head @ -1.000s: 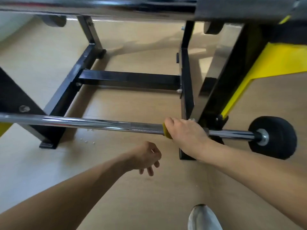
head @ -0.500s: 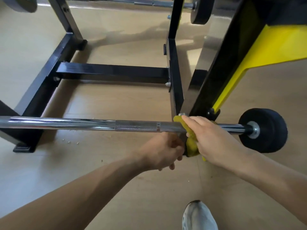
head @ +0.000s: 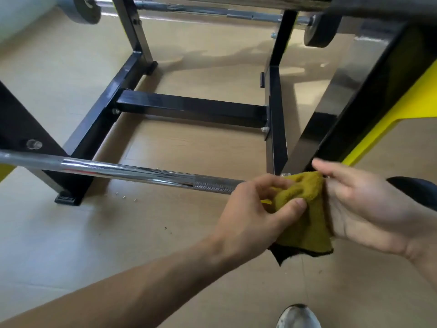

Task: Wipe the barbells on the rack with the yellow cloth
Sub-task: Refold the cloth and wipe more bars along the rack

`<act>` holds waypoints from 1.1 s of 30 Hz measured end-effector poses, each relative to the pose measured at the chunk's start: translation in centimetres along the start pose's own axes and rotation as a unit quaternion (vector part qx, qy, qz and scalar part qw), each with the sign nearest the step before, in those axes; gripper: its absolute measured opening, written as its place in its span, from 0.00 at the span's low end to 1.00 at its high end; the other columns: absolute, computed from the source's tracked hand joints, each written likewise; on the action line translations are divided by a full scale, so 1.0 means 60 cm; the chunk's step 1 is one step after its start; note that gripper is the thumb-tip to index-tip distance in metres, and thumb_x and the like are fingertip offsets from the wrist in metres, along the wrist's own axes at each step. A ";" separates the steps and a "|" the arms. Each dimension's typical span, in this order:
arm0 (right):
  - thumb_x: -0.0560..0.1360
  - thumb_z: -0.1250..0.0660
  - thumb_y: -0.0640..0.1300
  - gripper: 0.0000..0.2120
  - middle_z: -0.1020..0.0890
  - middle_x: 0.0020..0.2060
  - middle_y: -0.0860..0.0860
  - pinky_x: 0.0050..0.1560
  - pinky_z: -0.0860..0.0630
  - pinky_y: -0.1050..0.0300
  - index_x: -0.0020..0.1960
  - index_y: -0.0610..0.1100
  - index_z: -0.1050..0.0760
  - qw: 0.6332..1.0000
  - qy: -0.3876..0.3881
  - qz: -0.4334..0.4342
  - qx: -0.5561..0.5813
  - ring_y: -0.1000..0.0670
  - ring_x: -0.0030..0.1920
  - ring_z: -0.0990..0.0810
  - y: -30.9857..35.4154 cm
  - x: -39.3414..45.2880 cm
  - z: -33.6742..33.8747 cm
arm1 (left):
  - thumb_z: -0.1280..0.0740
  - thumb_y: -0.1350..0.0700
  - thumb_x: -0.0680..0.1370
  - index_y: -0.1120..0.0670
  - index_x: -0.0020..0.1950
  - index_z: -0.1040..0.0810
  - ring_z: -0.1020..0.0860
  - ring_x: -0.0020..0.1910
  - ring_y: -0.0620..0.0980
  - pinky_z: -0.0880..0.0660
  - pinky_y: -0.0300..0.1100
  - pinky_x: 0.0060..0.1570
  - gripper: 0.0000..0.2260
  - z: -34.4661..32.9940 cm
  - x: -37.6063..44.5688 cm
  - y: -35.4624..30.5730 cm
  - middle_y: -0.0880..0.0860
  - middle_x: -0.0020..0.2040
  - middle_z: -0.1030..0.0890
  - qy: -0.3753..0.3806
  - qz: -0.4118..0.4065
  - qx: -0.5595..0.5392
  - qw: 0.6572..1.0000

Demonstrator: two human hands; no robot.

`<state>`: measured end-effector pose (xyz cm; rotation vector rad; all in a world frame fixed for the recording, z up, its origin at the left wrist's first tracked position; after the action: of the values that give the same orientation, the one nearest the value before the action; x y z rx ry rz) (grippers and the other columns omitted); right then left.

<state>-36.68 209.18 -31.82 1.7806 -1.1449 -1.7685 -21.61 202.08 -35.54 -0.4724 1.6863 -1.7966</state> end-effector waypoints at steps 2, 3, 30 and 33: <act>0.75 0.35 0.53 0.19 0.16 0.54 0.39 0.58 0.21 0.38 0.60 0.43 0.19 0.999 0.026 0.001 -0.028 0.40 0.56 0.17 0.003 0.006 0.009 | 0.26 0.50 0.74 0.49 0.54 0.19 0.17 0.47 0.50 0.19 0.41 0.42 0.09 0.014 -0.009 -0.003 0.47 0.49 0.18 0.004 -0.005 -0.031 1.000; 0.69 0.26 0.54 0.25 0.16 0.55 0.40 0.55 0.19 0.41 0.62 0.42 0.21 0.999 0.014 0.021 -0.035 0.41 0.56 0.16 0.009 0.008 0.009 | 0.26 0.53 0.74 0.51 0.51 0.20 0.17 0.44 0.49 0.20 0.39 0.40 0.07 0.021 -0.017 -0.003 0.48 0.47 0.18 0.005 0.001 -0.061 0.998; 0.80 0.39 0.48 0.05 0.20 0.42 0.49 0.33 0.32 0.53 0.54 0.48 0.32 0.534 -0.136 0.334 -0.765 0.44 0.35 0.23 -0.023 0.209 -0.210 | 0.47 0.50 0.82 0.54 0.34 0.31 0.25 0.32 0.56 0.22 0.50 0.38 0.19 0.284 0.065 0.086 0.52 0.30 0.28 -0.100 0.040 0.634 0.765; 0.74 0.32 0.59 0.17 0.21 0.40 0.51 0.35 0.28 0.55 0.53 0.47 0.26 0.658 -0.047 0.188 -0.728 0.50 0.37 0.23 0.003 0.245 -0.212 | 0.47 0.49 0.80 0.55 0.28 0.33 0.31 0.27 0.55 0.29 0.45 0.31 0.22 0.289 0.070 0.091 0.54 0.27 0.30 -0.125 0.046 0.613 0.779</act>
<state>-26.42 194.48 -39.43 0.3859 0.1384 -1.5789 -12.53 186.23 -39.45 -0.0099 0.1212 -2.1762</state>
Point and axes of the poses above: each hand's wrist, its own x-axis towards the middle knuckle, its own z-axis out of the back of the hand, y = z × x, the point moved 2 cm from there along x, towards the middle knuckle
